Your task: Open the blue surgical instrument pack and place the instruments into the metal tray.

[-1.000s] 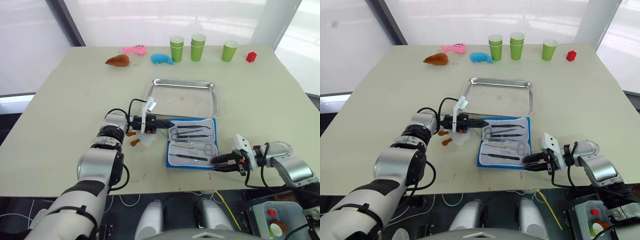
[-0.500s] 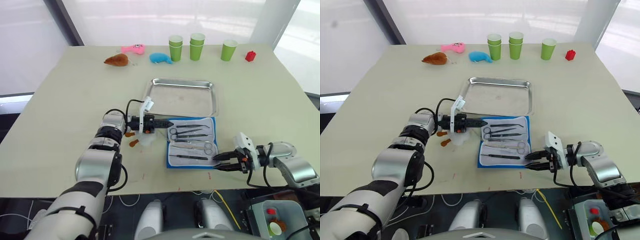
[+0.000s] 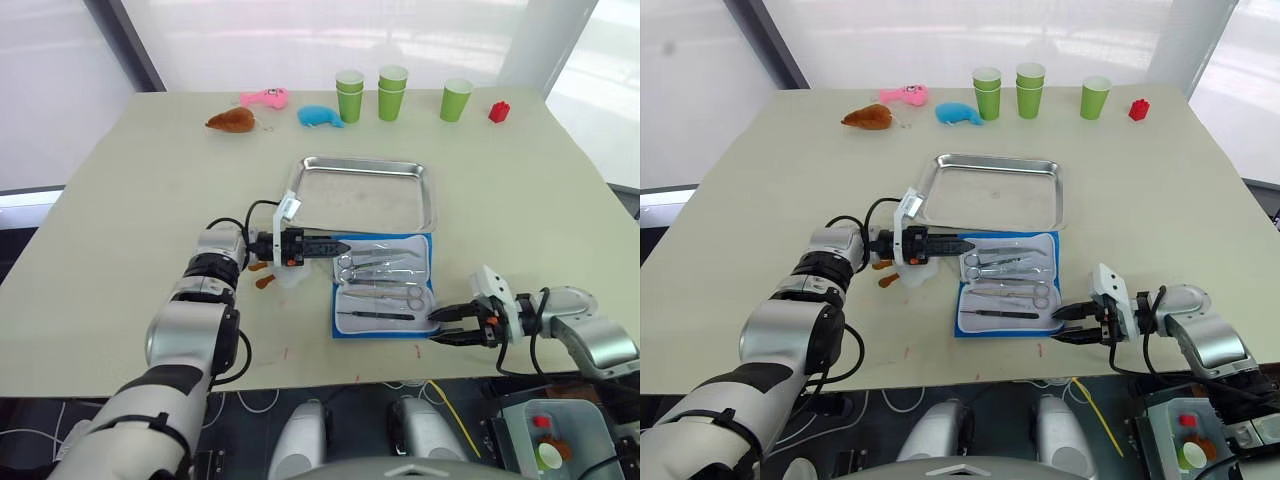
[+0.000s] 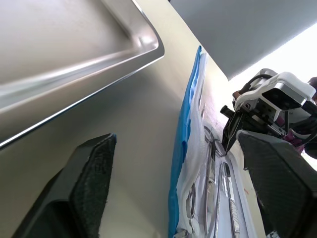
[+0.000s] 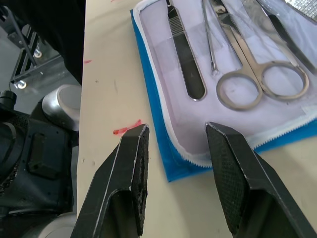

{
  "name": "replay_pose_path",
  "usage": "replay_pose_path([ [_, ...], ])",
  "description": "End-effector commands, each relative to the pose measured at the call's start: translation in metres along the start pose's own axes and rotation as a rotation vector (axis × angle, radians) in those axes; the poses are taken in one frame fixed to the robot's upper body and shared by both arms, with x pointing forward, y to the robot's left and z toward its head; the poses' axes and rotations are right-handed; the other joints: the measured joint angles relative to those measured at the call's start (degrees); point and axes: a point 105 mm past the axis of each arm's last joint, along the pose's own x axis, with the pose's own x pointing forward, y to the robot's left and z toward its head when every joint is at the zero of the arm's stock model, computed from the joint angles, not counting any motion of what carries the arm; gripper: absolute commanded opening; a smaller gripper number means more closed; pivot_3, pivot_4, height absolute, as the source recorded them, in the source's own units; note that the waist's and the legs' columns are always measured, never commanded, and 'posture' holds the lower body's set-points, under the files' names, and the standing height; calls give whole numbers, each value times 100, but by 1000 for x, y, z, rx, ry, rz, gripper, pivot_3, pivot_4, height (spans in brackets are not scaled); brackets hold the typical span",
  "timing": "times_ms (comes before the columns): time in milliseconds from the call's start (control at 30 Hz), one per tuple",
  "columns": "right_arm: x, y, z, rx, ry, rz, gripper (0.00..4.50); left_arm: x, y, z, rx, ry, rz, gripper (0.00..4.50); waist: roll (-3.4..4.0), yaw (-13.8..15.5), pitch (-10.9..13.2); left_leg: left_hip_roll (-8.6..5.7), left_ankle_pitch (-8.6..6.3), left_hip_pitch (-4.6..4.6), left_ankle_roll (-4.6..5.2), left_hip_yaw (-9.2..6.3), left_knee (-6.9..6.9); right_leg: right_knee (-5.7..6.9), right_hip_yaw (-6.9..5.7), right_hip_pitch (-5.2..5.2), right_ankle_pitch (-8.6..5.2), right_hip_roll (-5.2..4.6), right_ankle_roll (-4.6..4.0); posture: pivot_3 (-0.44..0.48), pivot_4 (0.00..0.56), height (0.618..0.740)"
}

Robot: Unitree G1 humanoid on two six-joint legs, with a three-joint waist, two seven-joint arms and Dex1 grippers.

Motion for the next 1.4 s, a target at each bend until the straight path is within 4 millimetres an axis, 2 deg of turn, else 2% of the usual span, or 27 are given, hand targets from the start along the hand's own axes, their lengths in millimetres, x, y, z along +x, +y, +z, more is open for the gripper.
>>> replay_pose_path([
  [33,-11,3,18,-9,-58,-14,1920,-12,-3,1,14,-27,-23,4126,-3,-3,6,0,0,-8,0,0,0,1,1,-12,0,0,-1,0,150,740],
  [67,-13,4,22,-13,-77,-21,1920,-15,-3,1,31,-33,-26,4126,-9,-16,16,0,0,-10,0,1,0,2,1,-14,0,0,-1,0,150,740],
  [100,-17,4,28,-14,-102,-33,2295,-18,-4,3,46,-52,-31,4200,-10,-23,19,1,0,-10,0,0,0,3,2,-15,0,1,-1,0,150,740],
  [167,-22,4,36,-17,-137,-51,2641,-24,-8,8,87,-81,-47,4200,-10,-28,25,3,0,-10,0,1,0,4,3,-16,1,1,-1,0,150,740],
  [233,-28,5,44,-36,-165,-71,3657,-33,-14,15,160,-109,-58,4200,-17,-27,33,6,0,-10,0,0,-1,4,2,-17,1,3,-1,0,150,740],
  [267,-30,6,47,-41,-176,-76,3902,-38,-18,18,210,-117,-62,4200,-18,-28,39,7,0,-10,0,-1,-1,4,1,-17,1,3,-3,0,150,740],
  [300,-32,7,49,-57,-183,-82,4371,-45,-24,22,279,-120,-60,4200,-21,-28,45,8,0,-11,0,0,-1,4,2,-18,1,3,-3,0,150,740],
  [333,-33,7,51,-68,-187,-87,4441,-50,-30,25,333,-116,-60,4200,-25,-28,53,9,0,-13,0,1,-2,4,4,-20,4,3,-7,0,150,740],
  [500,-28,0,56,-156,-217,-121,4441,-69,-59,31,516,-61,-57,4200,-37,27,74,16,0,-54,-1,0,4,4,0,-56,16,-4,-24,0,150,740],
  [633,-20,-10,60,-244,-222,-149,4441,-73,-76,28,618,-26,-59,4200,-35,61,78,9,0,-78,-1,5,10,3,2,-73,17,-13,-22,0,150,740],
  [833,-10,-26,65,-348,-231,-186,4441,-81,-100,13,839,55,-82,4200,-28,79,90,11,1,-80,-1,12,5,6,8,-84,17,-7,-25,0,150,740],
  [1000,-8,-32,59,-357,-224,-189,4441,-90,-123,3,900,126,-142,4200,-22,86,102,22,1,-81,-1,14,3,6,9,-86,17,-8,-27,0,150,740],
  [1200,-4,-39,57,-376,-221,-204,4441,-92,-152,1,926,170,-230,4200,-13,129,117,25,1,-81,-1,21,6,5,14,-86,16,-8,-25,0,150,740],
  [1400,6,-46,48,-389,-190,-194,4441,-93,-154,-5,905,173,-244,4200,-6,109,122,19,1,-79,-1,25,5,6,17,-87,16,2,-26,0,150,740],
])
